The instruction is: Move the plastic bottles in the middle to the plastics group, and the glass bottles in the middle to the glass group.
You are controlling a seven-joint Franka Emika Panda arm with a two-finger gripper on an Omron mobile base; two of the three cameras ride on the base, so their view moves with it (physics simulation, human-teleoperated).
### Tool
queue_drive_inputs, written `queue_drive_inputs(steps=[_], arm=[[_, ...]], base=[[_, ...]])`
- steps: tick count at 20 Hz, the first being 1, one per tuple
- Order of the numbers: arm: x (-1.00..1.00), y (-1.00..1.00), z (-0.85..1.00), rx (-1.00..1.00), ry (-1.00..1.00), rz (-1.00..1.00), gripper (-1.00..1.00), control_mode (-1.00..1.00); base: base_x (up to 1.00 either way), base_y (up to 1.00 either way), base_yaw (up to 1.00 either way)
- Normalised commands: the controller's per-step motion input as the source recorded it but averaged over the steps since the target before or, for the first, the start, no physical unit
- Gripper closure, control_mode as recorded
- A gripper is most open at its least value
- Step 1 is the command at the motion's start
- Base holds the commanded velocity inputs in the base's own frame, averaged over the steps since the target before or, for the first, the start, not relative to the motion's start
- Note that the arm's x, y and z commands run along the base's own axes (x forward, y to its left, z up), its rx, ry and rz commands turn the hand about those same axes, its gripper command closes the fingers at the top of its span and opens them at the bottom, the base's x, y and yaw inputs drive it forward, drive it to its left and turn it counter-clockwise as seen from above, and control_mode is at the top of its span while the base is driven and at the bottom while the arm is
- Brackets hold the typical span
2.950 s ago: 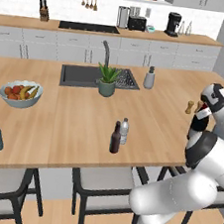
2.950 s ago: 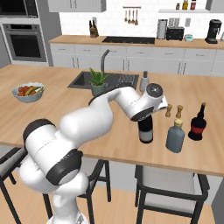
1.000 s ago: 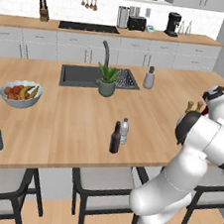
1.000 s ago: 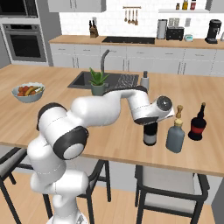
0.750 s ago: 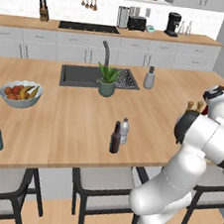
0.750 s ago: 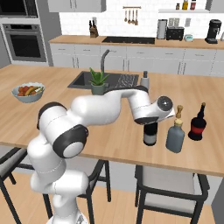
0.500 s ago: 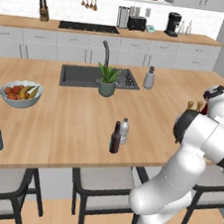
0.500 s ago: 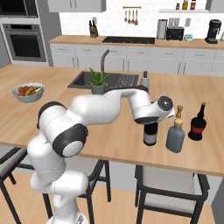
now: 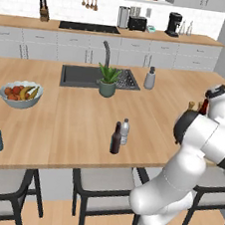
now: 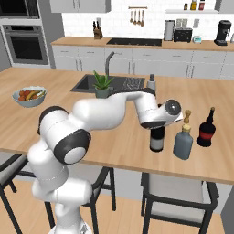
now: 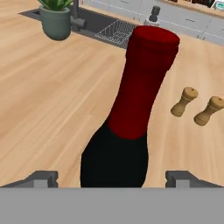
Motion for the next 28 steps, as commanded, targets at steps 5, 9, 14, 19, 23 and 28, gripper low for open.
queue_drive_inputs(steps=[5,9,14,19,23,28], arm=[[-0.46,0.11,0.46,0.0,-0.08,0.0,-1.0,-1.0],[-0.61,0.4,0.53,0.0,0.0,0.0,-1.0,-1.0],[-0.45,0.92,0.42,-0.03,0.03,0.0,-1.0,-1.0],[-0.27,1.0,0.05,-0.13,0.14,0.0,-1.0,-1.0],[-0.12,1.0,0.0,-0.21,0.23,0.0,-1.0,-1.0],[0.0,1.0,0.0,-0.19,0.34,0.01,-1.0,-1.0]], base=[[0.0,0.0,0.0],[0.0,0.0,0.0],[0.0,0.0,0.0],[0.0,0.0,0.0],[0.0,0.0,0.0],[0.0,0.0,0.0]])
